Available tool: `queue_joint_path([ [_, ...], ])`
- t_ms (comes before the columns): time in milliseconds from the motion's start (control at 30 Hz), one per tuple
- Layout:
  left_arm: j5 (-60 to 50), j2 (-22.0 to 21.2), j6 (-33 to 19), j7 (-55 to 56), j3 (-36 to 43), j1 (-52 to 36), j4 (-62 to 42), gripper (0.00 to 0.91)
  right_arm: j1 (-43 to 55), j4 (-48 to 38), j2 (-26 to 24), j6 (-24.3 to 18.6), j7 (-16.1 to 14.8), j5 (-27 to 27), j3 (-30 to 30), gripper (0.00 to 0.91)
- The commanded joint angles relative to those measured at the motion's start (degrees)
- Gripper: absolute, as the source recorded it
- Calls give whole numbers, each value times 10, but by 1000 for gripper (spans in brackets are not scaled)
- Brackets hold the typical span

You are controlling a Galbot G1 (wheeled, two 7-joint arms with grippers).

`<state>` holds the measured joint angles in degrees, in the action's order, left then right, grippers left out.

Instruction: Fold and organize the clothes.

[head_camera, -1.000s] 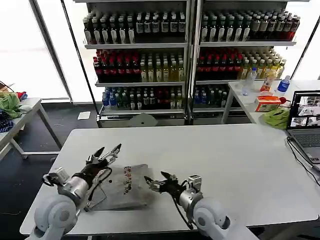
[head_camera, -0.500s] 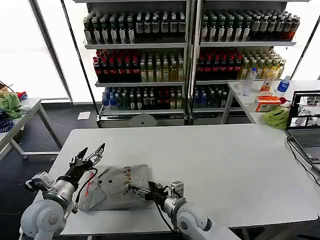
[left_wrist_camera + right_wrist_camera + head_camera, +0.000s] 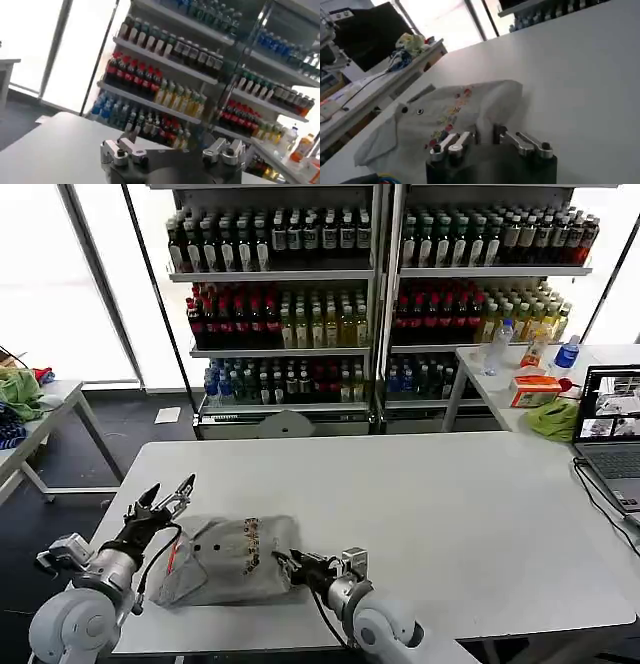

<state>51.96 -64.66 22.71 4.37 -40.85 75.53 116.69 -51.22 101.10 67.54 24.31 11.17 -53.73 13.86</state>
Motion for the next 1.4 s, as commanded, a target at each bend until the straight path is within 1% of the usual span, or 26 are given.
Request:
queue_joint_path([
  [33, -3, -3, -2, -2, -7, 3, -5, 907, -7, 27, -47, -3, -8, -4, -45, 0],
  [200, -3, -4, -2, -2, 0, -2, -6, 907, -28, 49, -96, -2, -15, -12, -79, 0],
  [233, -3, -4, -2, -2, 1, -3, -6, 907, -36, 55, -113, -2, -19, -12, -87, 0],
  [367, -3, -5, -2, -3, 4, -9, -9, 907, -63, 68, -158, -6, -25, -19, -129, 0],
  [500, -3, -6, -2, -4, 4, -5, -10, 907, -75, 70, -192, -8, -30, -23, -157, 0],
  [600, -3, -8, -2, -5, 4, -4, -10, 907, -75, 67, -200, -1, -29, -14, -166, 0],
  [633, -3, -8, -2, -5, 4, -5, -10, 907, -73, 65, -198, 4, -30, -6, -166, 131],
  [667, -4, -8, -2, -5, 5, -6, -10, 907, -71, 63, -193, 5, -30, 10, -166, 907],
  [800, -5, -8, -2, -4, 3, 0, -2, 907, -78, 72, -182, 1, -24, 39, -181, 907],
  [900, -5, -6, -3, -5, 0, 12, 6, 907, -106, 99, -186, -4, -28, 86, -216, 907],
  [933, -5, -5, -3, -6, -2, 17, 11, 907, -118, 110, -189, -9, -28, 111, -232, 907],
  [967, -5, -5, -3, -6, -3, 20, 14, 907, -123, 113, -192, -22, -27, 131, -237, 907],
  [1033, -6, -5, -4, -8, -3, 24, 15, 907, -129, 115, -195, -34, -22, 153, -244, 907],
  [1100, -6, -5, -5, -8, -2, 25, 15, 907, -128, 120, -191, -51, -14, 156, -242, 907],
  [1133, -7, -6, -5, -8, -1, 24, 15, 907, -121, 122, -177, -58, -6, 161, -234, 907],
  [1167, -8, -7, -5, -8, -1, 23, 14, 907, -113, 122, -167, -58, -4, 175, -226, 907],
  [1200, -8, -8, -5, -8, -1, 23, 16, 907, -110, 122, -163, -58, -4, 178, -222, 907],
  [1233, -9, -10, -5, -6, -1, 26, 21, 907, -100, 113, -147, -84, 6, 216, -205, 907],
  [1267, -10, -11, -5, -7, -2, 29, 24, 907, -99, 112, -143, -93, 7, 229, -203, 907],
  [1300, -11, -13, -5, -7, -3, 35, 31, 907, -96, 103, -134, -125, 4, 274, -199, 907],
  [1333, -13, -18, -6, -8, -6, 43, 40, 907, -98, 100, -130, -157, -1, 294, -203, 907],
  [1367, -28, -22, -10, -13, -8, 53, 43, 907, -103, 103, -128, -165, -2, 291, -210, 907],
  [1400, -32, -24, -15, -13, -9, 53, 46, 907, -112, 111, -127, -174, -5, 277, -222, 907],
])
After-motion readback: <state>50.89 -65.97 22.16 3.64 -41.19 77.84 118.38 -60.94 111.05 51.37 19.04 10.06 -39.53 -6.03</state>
